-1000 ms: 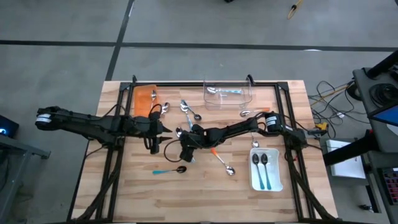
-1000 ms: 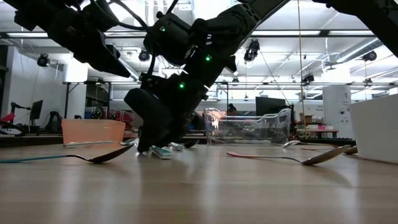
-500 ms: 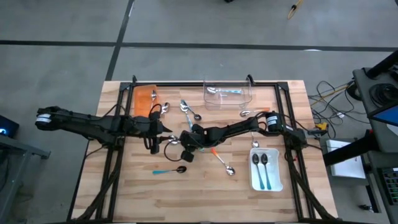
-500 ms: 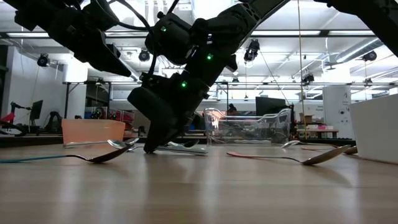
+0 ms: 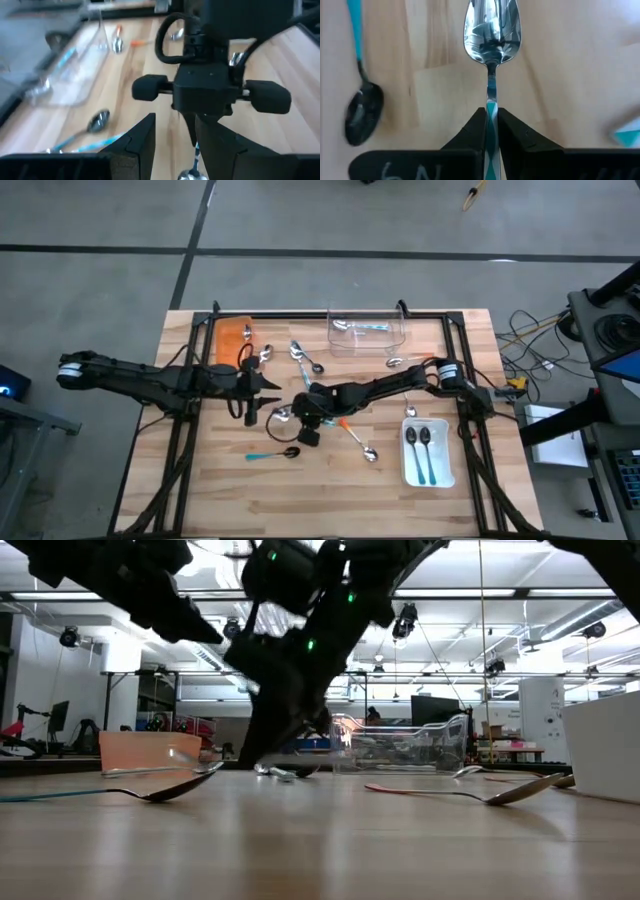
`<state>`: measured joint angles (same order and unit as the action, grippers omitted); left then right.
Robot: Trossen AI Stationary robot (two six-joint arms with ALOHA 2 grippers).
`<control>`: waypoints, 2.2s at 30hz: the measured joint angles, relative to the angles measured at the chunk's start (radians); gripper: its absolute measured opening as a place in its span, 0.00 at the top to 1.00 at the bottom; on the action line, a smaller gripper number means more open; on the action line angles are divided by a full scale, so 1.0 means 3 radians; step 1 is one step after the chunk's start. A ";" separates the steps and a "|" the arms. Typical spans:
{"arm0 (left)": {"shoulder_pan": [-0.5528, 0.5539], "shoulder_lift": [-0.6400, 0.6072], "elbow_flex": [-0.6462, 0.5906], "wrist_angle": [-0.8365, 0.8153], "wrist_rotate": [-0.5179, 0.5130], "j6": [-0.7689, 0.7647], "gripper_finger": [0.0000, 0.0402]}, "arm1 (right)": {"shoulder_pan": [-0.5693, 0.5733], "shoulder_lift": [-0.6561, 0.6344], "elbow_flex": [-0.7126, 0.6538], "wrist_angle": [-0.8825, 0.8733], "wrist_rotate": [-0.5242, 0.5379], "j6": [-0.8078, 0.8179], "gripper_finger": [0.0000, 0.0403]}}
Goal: Sort silverware by color (type)
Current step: Put the blue patterned spoon into the transparent bin
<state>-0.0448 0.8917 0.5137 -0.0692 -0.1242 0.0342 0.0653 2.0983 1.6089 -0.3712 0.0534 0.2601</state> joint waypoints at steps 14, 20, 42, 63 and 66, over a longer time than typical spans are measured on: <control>0.0004 -0.0034 0.0276 0.0092 -0.0294 0.0609 0.70 | -0.0165 -0.0808 0.0008 -0.1131 0.0086 -0.0575 0.95; 0.0004 -0.0030 0.0312 0.0164 -0.0333 0.0805 0.70 | -0.0430 -0.1157 0.0013 -0.1471 0.0087 -0.0900 0.95; 0.0004 -0.0027 0.0309 0.0180 -0.0347 0.1081 0.70 | -0.2256 -0.1273 0.0014 -0.1678 0.0028 -0.2687 0.95; 0.0004 -0.0028 0.0306 0.0165 -0.0350 0.1116 0.70 | -0.2751 -0.0697 0.0009 -0.1701 -0.0669 -0.3173 0.94; 0.0004 -0.0028 0.0306 0.0158 -0.0350 0.1116 0.70 | -0.2751 -0.0660 0.0009 -0.1698 -0.0692 -0.3171 0.94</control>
<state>-0.0437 0.8833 0.6056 -0.0218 -0.2291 0.3691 -0.7601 1.9004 1.6115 -0.8808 -0.1543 -0.6912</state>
